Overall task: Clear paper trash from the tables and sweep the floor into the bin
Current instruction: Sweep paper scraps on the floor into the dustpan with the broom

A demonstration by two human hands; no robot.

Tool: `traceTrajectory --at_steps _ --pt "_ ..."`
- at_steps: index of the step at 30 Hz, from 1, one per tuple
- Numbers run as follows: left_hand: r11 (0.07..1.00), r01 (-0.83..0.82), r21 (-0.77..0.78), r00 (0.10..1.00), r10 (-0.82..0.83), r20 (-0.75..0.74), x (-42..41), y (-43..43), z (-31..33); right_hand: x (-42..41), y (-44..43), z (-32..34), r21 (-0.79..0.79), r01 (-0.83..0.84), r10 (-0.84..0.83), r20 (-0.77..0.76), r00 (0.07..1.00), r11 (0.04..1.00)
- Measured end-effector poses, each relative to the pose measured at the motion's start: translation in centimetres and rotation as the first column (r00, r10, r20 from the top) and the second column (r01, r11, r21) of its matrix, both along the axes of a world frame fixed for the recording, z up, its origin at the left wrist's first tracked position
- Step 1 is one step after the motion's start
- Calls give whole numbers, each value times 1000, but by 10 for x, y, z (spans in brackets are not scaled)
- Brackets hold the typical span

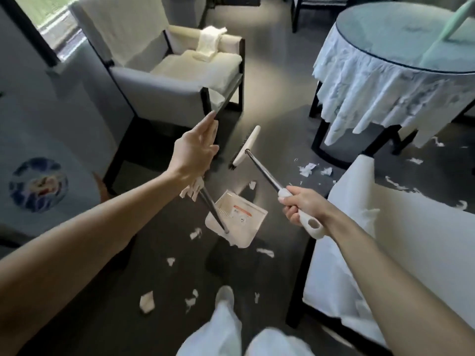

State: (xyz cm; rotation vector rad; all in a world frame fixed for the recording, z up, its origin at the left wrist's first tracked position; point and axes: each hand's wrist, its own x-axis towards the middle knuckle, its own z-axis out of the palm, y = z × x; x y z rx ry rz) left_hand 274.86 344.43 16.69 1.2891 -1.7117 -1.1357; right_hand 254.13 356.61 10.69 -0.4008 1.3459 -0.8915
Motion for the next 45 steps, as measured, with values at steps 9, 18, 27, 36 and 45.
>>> traceTrajectory --at_steps 9,18,27,36,45 --pt "984 131 -121 984 -114 140 -170 -267 -6 -139 -225 3 27 184 -185 11 983 982" --pt "996 10 -93 996 -2 88 -352 -531 6 -329 -501 -7 67 163 -161 -40 986 984" --pt "992 40 -123 996 -29 88 -515 -792 -14 -500 -765 -9 102 124 -124 -13 992 987" --pt "996 72 -59 994 -67 85 -669 -1072 -6 -631 -1026 -2 71 193 -190 -55 980 979" --pt "995 -63 -73 981 75 178 -812 -1302 -18 -795 -1274 -5 75 46 -36 -129 991 996"
